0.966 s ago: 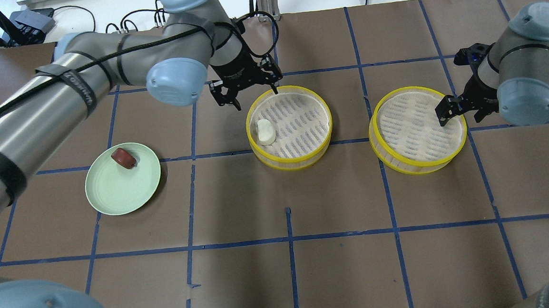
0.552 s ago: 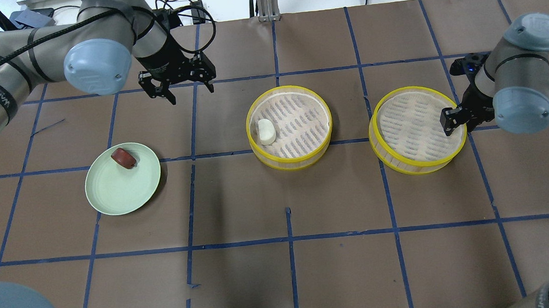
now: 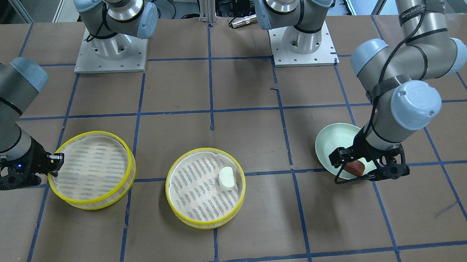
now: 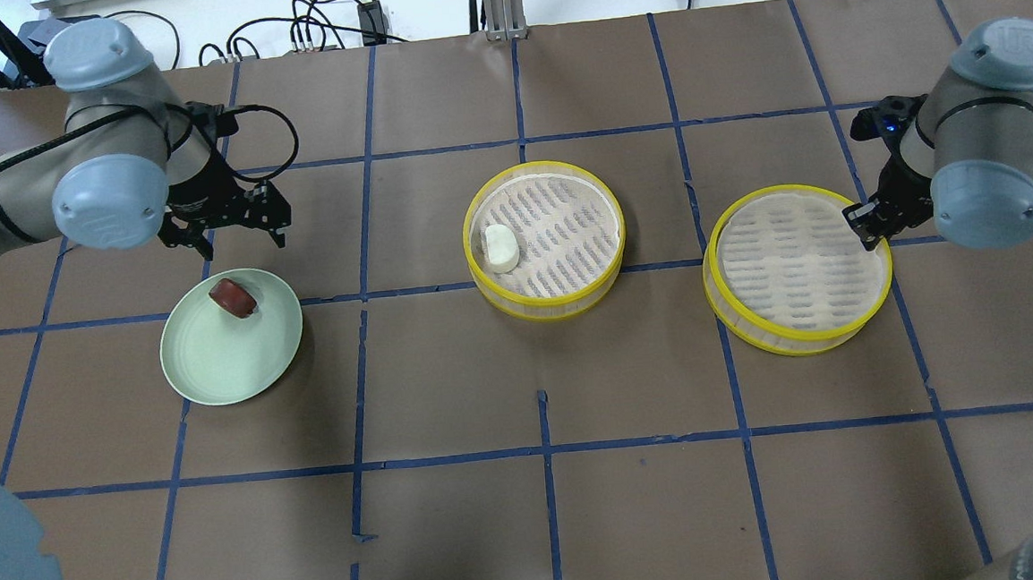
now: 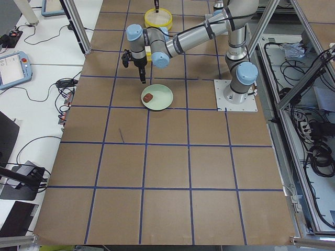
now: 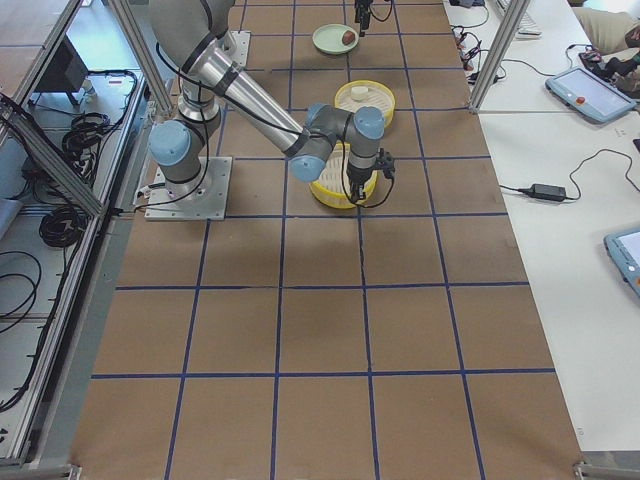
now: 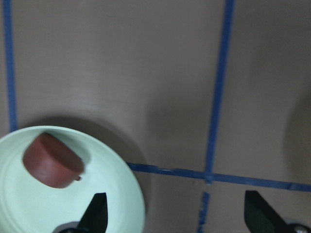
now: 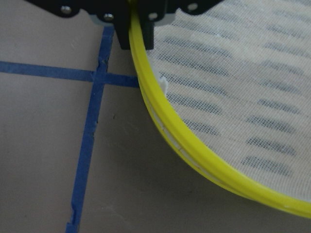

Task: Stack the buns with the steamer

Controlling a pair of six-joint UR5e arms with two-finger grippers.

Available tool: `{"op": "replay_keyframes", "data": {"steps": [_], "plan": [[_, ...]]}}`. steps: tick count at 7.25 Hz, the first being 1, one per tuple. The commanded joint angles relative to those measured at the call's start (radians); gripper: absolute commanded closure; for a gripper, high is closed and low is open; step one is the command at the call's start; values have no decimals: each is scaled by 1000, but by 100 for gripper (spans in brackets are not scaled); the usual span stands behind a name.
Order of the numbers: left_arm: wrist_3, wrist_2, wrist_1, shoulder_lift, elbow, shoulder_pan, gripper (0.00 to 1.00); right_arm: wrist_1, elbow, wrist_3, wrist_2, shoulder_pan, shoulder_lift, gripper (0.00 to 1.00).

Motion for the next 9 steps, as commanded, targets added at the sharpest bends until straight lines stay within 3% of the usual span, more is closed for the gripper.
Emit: {"op": "replay_keyframes", "data": {"steps": [1, 3, 5, 6, 8, 9], "plan": [[14, 4, 24, -3, -80, 42, 6, 21, -25, 9, 0, 0, -41, 94], [-3, 5, 106, -17, -133, 52, 7, 152, -86, 58, 12, 8, -90, 94], [-89, -21, 107, -35, -143, 89, 16, 194, -98, 210, 101, 72, -118, 93], [-86, -26, 107, -60, -148, 91, 41, 200, -126, 264, 104, 113, -123, 93], [-100, -16, 106, -48, -131, 89, 100, 307, -204, 393, 109, 201, -127, 93], [-107, -21, 107, -29, -127, 89, 100, 294, -206, 482, 110, 280, -117, 93]]}}
